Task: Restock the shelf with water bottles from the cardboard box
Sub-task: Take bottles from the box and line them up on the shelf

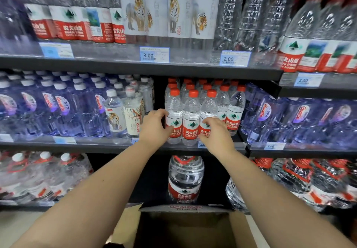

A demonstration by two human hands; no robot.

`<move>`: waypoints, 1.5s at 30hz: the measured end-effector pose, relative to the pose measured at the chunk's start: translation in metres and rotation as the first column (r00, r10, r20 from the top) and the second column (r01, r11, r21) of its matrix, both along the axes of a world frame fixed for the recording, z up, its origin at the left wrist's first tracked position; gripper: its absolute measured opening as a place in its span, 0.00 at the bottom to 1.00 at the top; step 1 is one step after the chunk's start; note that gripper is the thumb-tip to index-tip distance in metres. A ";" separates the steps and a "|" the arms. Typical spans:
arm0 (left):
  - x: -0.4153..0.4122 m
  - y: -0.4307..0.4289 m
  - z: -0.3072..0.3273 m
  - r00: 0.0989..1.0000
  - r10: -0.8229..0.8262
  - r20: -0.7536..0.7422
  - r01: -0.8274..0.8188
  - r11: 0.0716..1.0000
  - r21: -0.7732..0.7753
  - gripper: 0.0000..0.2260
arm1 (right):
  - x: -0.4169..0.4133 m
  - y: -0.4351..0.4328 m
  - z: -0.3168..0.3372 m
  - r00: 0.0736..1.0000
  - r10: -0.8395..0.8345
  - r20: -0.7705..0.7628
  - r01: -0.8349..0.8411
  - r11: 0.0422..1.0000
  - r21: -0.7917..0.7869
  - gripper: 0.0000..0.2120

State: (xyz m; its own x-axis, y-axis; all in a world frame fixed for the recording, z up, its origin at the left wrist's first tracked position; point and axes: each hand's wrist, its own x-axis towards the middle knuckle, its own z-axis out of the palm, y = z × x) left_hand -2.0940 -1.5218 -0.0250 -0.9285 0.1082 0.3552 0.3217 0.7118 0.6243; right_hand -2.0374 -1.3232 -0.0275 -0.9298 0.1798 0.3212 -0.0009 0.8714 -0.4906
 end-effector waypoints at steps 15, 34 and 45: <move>0.139 -0.217 0.000 0.964 0.256 -0.070 -0.263 0.884 -0.385 0.13 | 0.070 -0.236 0.008 0.900 0.432 0.056 -0.428 0.855 0.292 0.19; 0.164 -0.383 -0.345 0.594 0.584 0.553 -0.371 0.809 -0.456 0.18 | 0.010 -0.388 -0.327 0.544 0.521 0.658 -0.589 0.796 -0.143 0.17; 0.181 -0.374 -0.473 0.249 0.568 0.785 -0.610 0.721 -0.328 0.30 | 0.001 -0.427 -0.459 0.416 0.181 0.891 -0.086 0.983 -0.159 0.29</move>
